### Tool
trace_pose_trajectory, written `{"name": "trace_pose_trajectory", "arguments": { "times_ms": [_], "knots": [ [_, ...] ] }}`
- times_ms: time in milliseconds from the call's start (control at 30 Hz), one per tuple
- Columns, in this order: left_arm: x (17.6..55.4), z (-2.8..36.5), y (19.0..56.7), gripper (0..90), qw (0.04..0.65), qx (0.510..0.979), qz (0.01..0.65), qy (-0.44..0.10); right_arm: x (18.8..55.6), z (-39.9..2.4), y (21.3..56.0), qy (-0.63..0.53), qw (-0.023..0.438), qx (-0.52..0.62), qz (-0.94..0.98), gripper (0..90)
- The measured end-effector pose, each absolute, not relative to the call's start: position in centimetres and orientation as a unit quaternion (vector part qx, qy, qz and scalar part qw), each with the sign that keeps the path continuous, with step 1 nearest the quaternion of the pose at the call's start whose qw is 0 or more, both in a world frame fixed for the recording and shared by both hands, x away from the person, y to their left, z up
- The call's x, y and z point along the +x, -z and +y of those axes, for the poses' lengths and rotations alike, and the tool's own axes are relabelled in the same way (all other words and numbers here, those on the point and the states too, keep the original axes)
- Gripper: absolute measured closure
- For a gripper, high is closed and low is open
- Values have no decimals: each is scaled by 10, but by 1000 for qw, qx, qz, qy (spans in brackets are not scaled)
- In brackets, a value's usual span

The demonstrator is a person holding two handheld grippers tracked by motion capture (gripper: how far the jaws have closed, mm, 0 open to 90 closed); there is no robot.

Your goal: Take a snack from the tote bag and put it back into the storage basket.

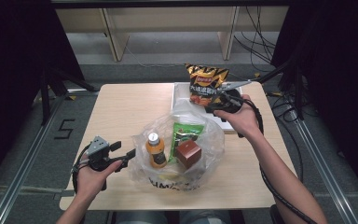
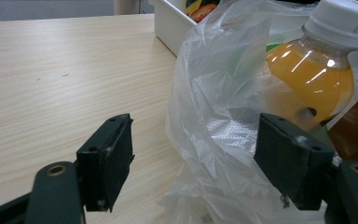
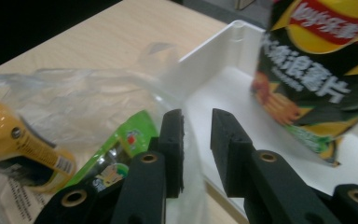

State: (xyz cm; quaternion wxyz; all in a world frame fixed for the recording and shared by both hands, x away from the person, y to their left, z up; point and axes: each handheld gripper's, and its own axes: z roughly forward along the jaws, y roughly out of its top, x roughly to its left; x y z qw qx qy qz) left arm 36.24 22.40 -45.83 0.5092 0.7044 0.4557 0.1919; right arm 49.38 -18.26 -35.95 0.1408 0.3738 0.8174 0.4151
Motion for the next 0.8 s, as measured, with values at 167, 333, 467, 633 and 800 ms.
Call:
{"name": "trace_pose_trajectory", "arguments": {
  "times_ms": [167,333,467,633,800],
  "knots": [
    [363,224,458,274,510,706,454,-191,491,-162,365,-402,123,347,838,747],
    [362,224,458,275,509,706,454,-191,491,-140,368,-367,96,336,862,732],
    [362,225,458,278,509,710,448,-193,498,-129,379,-331,81,315,886,711],
    [362,223,457,288,513,709,445,-188,500,-128,393,-284,68,324,900,680],
    [361,219,456,300,513,715,437,-187,500,-135,402,-264,77,338,900,666]
  ]
}}
